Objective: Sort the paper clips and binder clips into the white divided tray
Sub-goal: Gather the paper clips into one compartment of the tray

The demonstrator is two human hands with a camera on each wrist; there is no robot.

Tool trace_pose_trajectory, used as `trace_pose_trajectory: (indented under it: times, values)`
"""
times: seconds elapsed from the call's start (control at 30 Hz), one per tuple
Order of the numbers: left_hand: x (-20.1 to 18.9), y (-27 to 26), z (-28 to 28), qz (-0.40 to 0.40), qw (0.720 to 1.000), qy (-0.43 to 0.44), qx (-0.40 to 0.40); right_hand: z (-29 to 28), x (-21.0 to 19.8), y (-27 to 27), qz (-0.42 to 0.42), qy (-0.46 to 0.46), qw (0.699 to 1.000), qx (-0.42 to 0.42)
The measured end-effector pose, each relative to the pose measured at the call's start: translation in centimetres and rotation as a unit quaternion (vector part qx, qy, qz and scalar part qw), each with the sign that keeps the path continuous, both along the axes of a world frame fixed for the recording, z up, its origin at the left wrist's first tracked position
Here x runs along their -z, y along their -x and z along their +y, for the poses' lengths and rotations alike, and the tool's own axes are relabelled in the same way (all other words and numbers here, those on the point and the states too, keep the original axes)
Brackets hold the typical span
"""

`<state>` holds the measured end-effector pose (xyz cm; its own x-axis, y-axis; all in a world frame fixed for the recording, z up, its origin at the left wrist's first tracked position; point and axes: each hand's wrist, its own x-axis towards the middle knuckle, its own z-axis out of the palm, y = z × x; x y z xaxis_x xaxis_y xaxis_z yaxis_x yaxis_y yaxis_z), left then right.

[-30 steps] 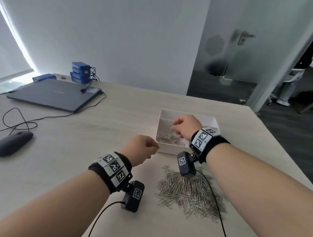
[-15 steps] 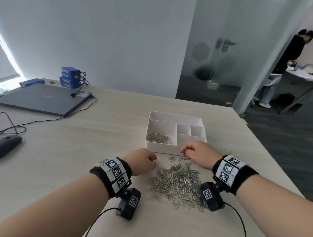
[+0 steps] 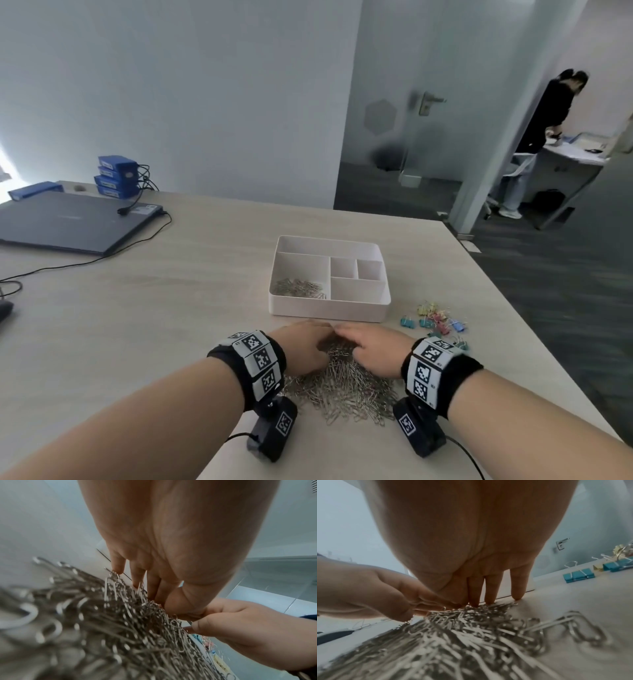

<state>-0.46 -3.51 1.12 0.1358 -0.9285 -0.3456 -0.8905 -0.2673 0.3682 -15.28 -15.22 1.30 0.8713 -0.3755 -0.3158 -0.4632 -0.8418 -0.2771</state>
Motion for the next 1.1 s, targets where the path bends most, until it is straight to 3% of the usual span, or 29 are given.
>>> trace_pose_trajectory:
  times: [0.2,0.3,0.4,0.5,0.67,0.8,1.1]
  values:
    - [0.1,-1.0,1.1,0.066,0.996,0.048,-0.029,0.1,-0.7,2.8,-0.093,-0.088,0.990,0.065]
    - [0.3,-2.3,1.7,0.068,0.992,0.096,-0.049,-0.3,-1.2,4.1,-0.139,-0.076,0.982,0.104]
    - [0.2,-3.3,1.9,0.010,0.995,0.087,-0.057,-1.0,-1.6,4.9,-0.069,-0.047,0.991,0.104]
    - [-0.2,-3.6,2.1,-0.047,0.996,-0.002,-0.077,-1.4,-1.1,5.2,0.023,-0.049,0.993,0.109]
    - [0.2,-2.5,2.3,-0.079,0.993,-0.075,-0.049,-0.9,-0.5,4.7,0.073,-0.044,0.989,0.124]
    - [0.6,-1.2,1.9,-0.088,0.993,-0.070,-0.027,-0.4,-0.2,3.6,0.075,-0.033,0.989,0.123]
    - [0.9,-0.2,0.9,-0.066,0.997,0.015,-0.023,1.0,0.4,1.7,-0.036,-0.041,0.993,0.103]
